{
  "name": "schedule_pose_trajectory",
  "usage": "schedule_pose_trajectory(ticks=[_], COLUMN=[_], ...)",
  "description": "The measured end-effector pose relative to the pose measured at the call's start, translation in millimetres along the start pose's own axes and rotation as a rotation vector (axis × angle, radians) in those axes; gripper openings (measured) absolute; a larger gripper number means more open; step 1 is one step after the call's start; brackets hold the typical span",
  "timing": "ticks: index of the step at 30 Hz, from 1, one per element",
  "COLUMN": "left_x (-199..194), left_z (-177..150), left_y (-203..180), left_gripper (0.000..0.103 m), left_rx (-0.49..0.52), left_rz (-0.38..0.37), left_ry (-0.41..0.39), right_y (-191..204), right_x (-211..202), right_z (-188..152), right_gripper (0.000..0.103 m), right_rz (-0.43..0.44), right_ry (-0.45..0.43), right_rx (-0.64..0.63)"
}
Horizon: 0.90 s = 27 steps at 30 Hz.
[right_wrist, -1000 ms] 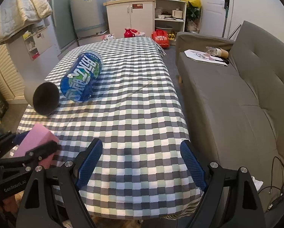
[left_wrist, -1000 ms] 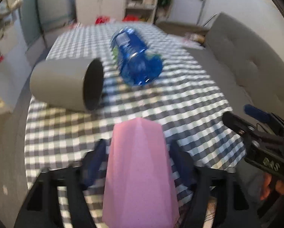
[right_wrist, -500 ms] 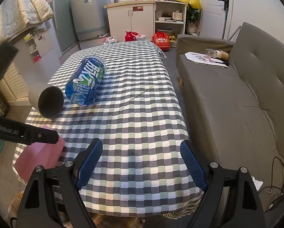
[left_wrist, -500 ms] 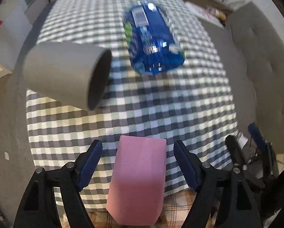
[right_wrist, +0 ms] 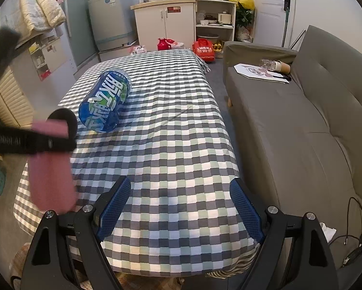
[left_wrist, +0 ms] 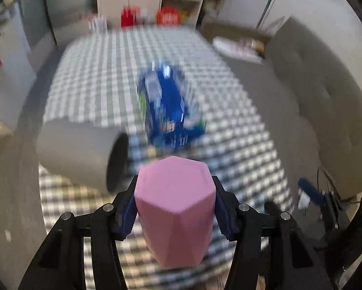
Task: Flip cup upside down
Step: 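Rotate the held pink cup with the left tool so its opening faces down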
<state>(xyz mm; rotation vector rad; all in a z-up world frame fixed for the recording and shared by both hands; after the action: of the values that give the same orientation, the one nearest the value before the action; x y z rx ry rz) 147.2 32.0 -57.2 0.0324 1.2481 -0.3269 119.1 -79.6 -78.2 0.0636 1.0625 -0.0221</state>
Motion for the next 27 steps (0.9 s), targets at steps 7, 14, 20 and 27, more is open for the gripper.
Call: schedule_pose_trajectory(ticks=[7, 14, 20, 27], left_x=[-3.3, 5.4, 17.0, 34.7], left_z=[-18.9, -35.6, -45.4, -63.7], left_y=[-7.2, -7.7, 6.4, 0.7], left_gripper=[0.056, 0.059, 0.075, 0.069], left_rx=[0.106, 0.148, 0.078, 0.126], left_rz=[0.119, 0.112, 0.092, 0.122], left_ry=[-0.255, -0.228, -0.156, -0.115], right_y=[3.3, 2.7, 6.4, 10.7], right_x=[-0.4, -1.3, -7.3, -10.0], right_z=[-1.8, -2.1, -3.6, -5.5], right_gripper=[0.084, 0.084, 0.084, 0.084], right_rz=[-0.011, -0.010, 0.013, 0.043], right_ry=[0.001, 0.001, -0.021, -0.045], right_rx=[-0.007, -0.004, -0.015, -0.025])
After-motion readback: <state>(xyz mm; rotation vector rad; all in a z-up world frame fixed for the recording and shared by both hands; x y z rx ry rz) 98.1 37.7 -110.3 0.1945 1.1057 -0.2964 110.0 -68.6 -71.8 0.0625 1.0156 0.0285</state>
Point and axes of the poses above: each gripper's, at about its wrist camera, not at the fingertips, and x roughly the way its jaws point, y to its left, z to its top, the point moved 3 cm from there along x, roughly the way its jaws point, and after that the axes turned 11 degrees about y, right-handed, at the moved point
